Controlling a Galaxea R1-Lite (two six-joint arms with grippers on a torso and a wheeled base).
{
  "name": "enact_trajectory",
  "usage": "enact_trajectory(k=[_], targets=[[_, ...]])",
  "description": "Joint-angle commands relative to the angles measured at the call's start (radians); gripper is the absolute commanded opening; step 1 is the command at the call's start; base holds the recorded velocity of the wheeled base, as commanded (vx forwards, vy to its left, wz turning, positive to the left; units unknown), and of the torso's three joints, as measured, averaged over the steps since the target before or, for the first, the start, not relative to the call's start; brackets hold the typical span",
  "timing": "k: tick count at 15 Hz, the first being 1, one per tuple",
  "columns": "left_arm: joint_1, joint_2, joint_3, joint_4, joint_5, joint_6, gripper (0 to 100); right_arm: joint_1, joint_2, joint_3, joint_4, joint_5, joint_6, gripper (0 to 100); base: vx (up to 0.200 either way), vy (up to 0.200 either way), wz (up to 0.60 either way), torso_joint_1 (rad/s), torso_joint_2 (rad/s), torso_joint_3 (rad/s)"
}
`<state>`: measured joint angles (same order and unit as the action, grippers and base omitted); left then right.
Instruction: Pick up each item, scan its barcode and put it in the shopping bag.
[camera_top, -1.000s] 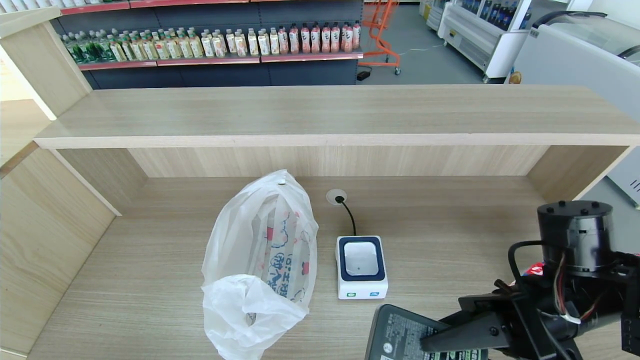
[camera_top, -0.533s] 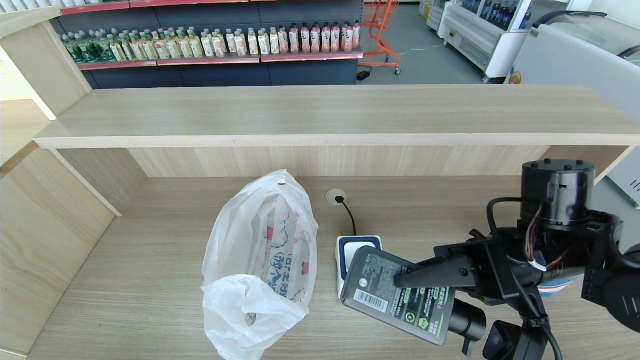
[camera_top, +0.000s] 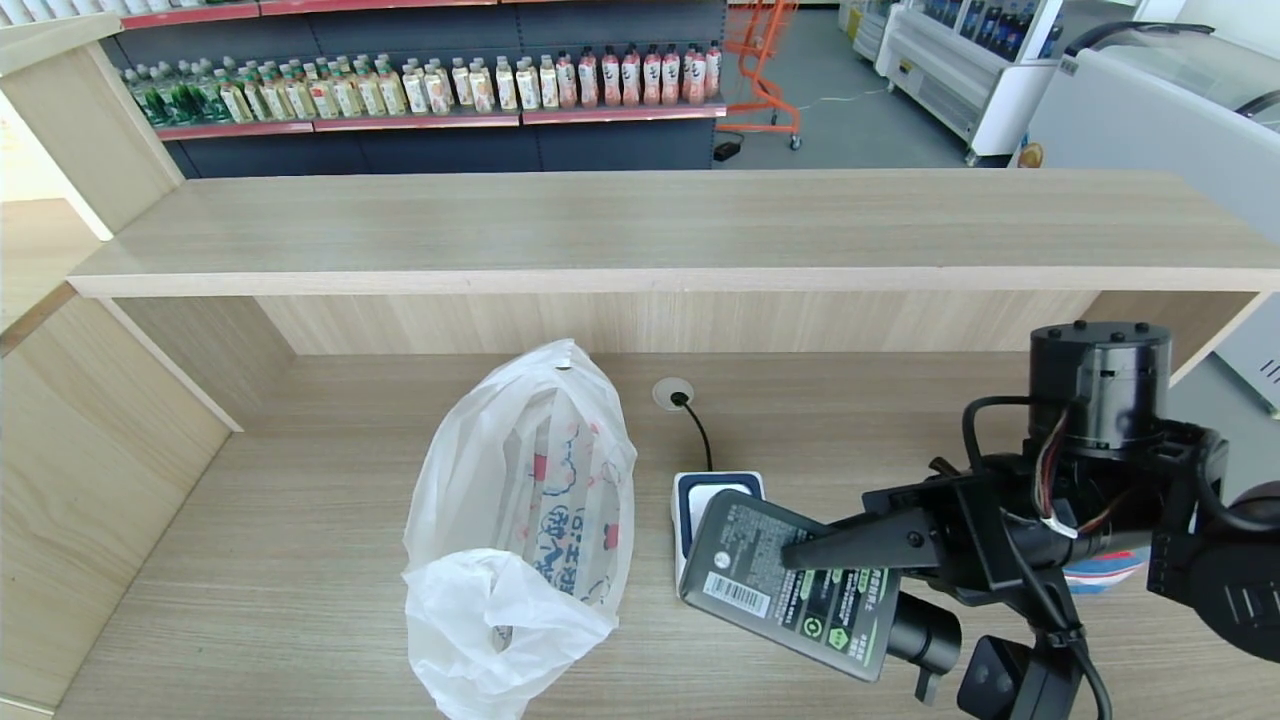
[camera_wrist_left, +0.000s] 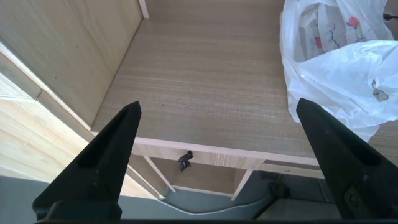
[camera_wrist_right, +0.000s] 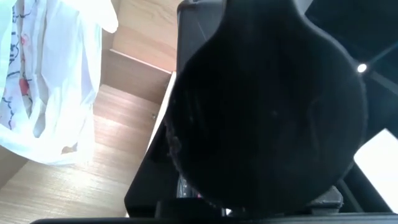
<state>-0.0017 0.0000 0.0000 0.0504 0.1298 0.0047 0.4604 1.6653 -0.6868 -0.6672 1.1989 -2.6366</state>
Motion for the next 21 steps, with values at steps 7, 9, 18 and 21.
enact_trajectory(k=[7, 9, 18, 21], targets=[[0.0, 0.0, 0.0, 0.0, 0.001, 0.0, 100, -0.002, -0.024, 0.018, 0.0, 0.001, 0.006, 0, 0.0, 0.0, 0.0, 0.0, 0.0, 0.0], [0.0, 0.0, 0.0, 0.0, 0.001, 0.0, 100, -0.032, -0.056, -0.003, 0.0, -0.001, 0.07, 0, 0.0, 0.0, 0.0, 0.0, 0.0, 0.0], [0.0, 0.0, 0.0, 0.0, 0.001, 0.0, 100, -0.401, -0.395, 0.194, -0.008, -0.449, 1.333, 0, 0.0, 0.0, 0.0, 0.0, 0.0, 0.0], [0.0, 0.0, 0.0, 0.0, 0.001, 0.0, 100, -0.307, -0.315, 0.159, 0.089, -0.521, 2.06, 0, 0.0, 0.0, 0.0, 0.0, 0.0, 0.0]])
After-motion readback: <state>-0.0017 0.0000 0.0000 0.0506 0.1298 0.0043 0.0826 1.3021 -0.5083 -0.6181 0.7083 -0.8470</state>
